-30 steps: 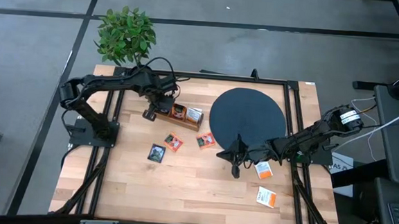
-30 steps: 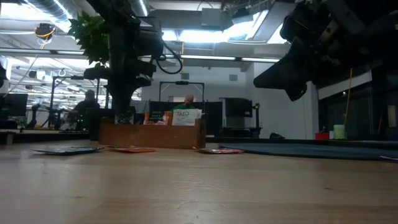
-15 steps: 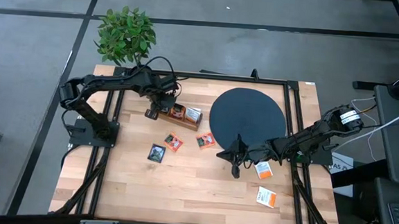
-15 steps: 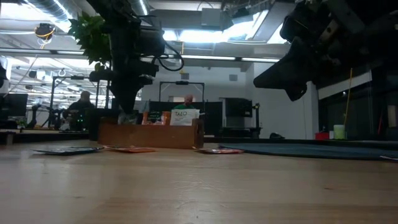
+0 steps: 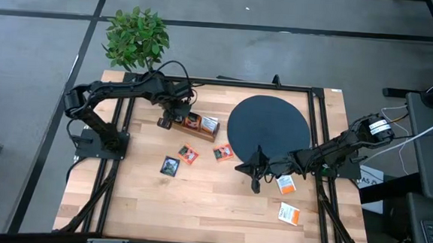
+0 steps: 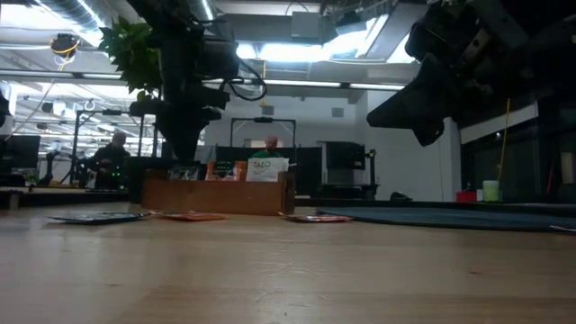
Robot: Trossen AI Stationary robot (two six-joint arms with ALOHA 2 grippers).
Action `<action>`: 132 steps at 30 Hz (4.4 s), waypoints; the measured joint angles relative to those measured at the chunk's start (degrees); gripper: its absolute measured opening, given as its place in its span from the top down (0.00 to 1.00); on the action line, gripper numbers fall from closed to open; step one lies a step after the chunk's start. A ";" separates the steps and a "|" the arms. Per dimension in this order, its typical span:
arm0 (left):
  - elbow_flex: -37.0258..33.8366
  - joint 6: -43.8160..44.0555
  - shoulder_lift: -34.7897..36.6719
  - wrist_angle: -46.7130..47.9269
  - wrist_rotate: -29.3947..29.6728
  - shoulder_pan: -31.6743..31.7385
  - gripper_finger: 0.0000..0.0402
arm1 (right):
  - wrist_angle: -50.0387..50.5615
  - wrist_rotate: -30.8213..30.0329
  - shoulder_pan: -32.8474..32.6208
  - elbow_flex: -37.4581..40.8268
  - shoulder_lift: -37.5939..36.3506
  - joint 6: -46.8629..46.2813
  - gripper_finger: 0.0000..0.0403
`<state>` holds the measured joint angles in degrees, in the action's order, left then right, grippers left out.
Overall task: Pick & Place Tea
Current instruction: Put the right dark blue tea bag into the left section of the wooden organizer, then put the right orange tea bag into the middle section of the wooden organizer
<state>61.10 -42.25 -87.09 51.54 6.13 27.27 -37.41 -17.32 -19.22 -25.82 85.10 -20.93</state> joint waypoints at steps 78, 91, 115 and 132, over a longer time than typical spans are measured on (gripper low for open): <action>-18.73 62.72 12.38 -51.12 3.12 -37.70 0.96 | 31.70 10.65 15.59 -14.59 1.93 7.34 0.99; -18.76 67.13 2.43 -56.55 3.52 -38.21 0.99 | 26.16 14.91 20.42 -14.51 10.83 13.97 0.99; -18.76 69.10 1.31 -56.49 4.71 -38.49 0.99 | 17.62 18.97 23.08 -14.62 18.83 16.38 0.99; -18.76 82.07 1.33 -56.47 4.87 -38.38 0.89 | 18.16 16.31 16.04 -14.62 19.26 2.34 0.99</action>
<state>42.35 39.82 -85.76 -4.93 11.00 -11.11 -19.25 -1.01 -3.19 -40.45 104.36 -18.59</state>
